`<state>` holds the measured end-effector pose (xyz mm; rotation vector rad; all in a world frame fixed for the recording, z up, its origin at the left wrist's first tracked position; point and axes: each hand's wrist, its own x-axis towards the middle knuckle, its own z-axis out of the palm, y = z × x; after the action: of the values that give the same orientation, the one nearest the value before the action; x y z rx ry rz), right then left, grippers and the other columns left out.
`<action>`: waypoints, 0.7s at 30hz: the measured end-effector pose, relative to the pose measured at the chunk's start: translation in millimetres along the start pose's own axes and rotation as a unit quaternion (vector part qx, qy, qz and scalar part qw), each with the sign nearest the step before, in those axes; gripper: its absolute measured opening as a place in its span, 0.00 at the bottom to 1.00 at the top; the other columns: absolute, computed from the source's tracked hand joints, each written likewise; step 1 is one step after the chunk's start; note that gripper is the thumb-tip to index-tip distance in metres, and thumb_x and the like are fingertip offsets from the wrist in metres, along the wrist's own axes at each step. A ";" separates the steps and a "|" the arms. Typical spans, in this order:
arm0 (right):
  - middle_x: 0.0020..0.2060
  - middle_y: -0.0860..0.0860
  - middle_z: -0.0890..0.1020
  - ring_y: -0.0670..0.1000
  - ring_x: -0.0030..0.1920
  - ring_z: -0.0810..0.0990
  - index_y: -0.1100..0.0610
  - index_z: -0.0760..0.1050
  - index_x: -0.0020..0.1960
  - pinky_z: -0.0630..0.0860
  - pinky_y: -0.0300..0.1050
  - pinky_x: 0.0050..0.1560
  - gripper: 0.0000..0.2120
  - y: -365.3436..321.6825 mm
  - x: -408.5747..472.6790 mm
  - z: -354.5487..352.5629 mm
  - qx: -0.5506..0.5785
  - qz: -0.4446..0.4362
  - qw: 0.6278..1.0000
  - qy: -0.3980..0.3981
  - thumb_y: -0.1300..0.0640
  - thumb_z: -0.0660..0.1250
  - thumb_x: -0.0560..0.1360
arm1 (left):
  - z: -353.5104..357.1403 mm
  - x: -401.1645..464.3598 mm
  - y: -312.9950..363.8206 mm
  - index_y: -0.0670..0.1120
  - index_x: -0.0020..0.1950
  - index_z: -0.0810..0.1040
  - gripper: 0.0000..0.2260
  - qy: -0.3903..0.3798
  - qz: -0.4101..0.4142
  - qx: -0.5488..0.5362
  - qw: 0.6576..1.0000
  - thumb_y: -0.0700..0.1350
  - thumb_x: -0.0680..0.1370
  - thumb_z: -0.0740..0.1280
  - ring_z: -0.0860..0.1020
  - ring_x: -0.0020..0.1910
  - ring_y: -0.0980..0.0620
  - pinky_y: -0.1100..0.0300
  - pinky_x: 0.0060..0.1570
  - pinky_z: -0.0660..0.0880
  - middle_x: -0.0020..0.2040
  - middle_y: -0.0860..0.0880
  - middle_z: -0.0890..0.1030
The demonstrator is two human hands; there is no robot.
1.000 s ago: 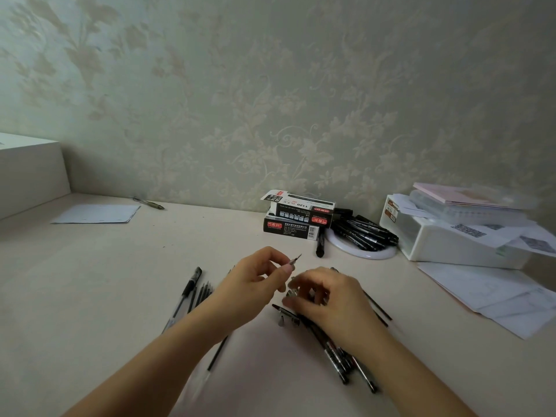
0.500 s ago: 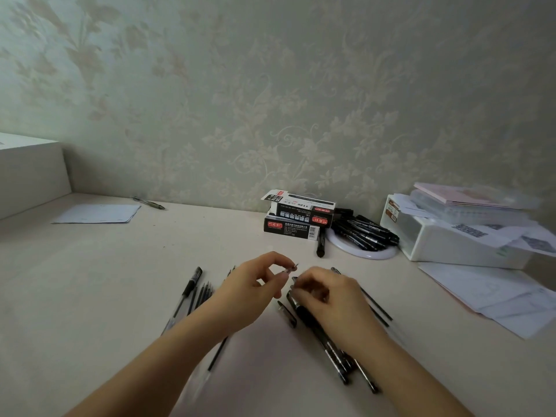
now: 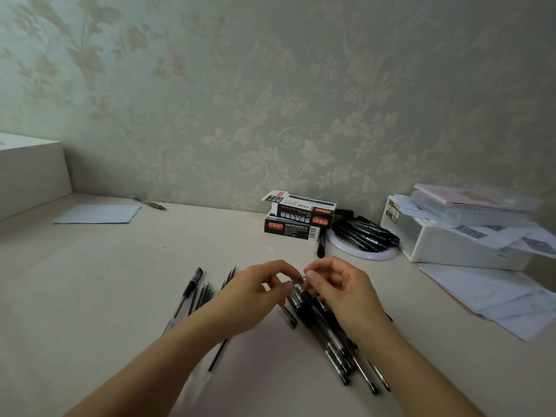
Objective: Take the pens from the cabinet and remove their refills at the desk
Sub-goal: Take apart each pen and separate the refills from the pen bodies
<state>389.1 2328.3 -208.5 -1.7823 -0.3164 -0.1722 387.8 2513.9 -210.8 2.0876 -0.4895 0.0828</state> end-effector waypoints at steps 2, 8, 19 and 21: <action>0.39 0.49 0.86 0.43 0.40 0.84 0.51 0.81 0.47 0.76 0.31 0.42 0.04 0.1 -0.6 0.1 0.009 0.006 1.000 -0.017 0.59 0.69 0.77 | 0.0 0.0 1.1 0.62 0.50 0.78 0.06 0.003 0.005 0.003 1.000 0.50 0.79 0.64 0.69 0.25 0.61 0.70 0.29 0.67 0.34 0.58 0.78; 0.39 0.50 0.87 0.45 0.40 0.85 0.53 0.81 0.49 0.78 0.33 0.43 0.03 2.9 -0.2 0.5 0.016 0.017 0.999 -0.049 0.59 0.70 0.76 | 0.9 -2.7 3.1 0.58 0.46 0.76 0.01 0.047 0.039 0.076 0.995 0.52 0.77 0.68 0.72 0.28 0.61 0.72 0.30 0.67 0.35 0.59 0.79; 0.28 0.46 0.79 0.42 0.29 0.75 0.50 0.77 0.39 0.73 0.37 0.33 0.14 7.5 -0.5 -3.0 -0.129 -0.030 0.990 -0.056 0.43 0.64 0.78 | 0.1 -3.0 4.6 0.59 0.47 0.78 0.06 0.035 0.102 0.115 0.988 0.46 0.77 0.67 0.77 0.38 0.53 0.64 0.39 0.75 0.41 0.59 0.81; 0.25 0.47 0.71 0.43 0.27 0.68 0.54 0.73 0.35 0.67 0.37 0.30 0.20 9.8 -0.4 -2.4 -0.165 -0.048 0.984 -0.039 0.40 0.62 0.78 | 0.8 -2.6 3.8 0.59 0.47 0.78 0.06 0.031 0.111 0.119 0.986 0.47 0.77 0.68 0.77 0.39 0.53 0.68 0.38 0.73 0.41 0.60 0.80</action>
<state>391.7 2323.9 -217.2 -2.1068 -0.4518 -0.2337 383.8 2512.3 -208.8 2.2462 -0.7003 0.3511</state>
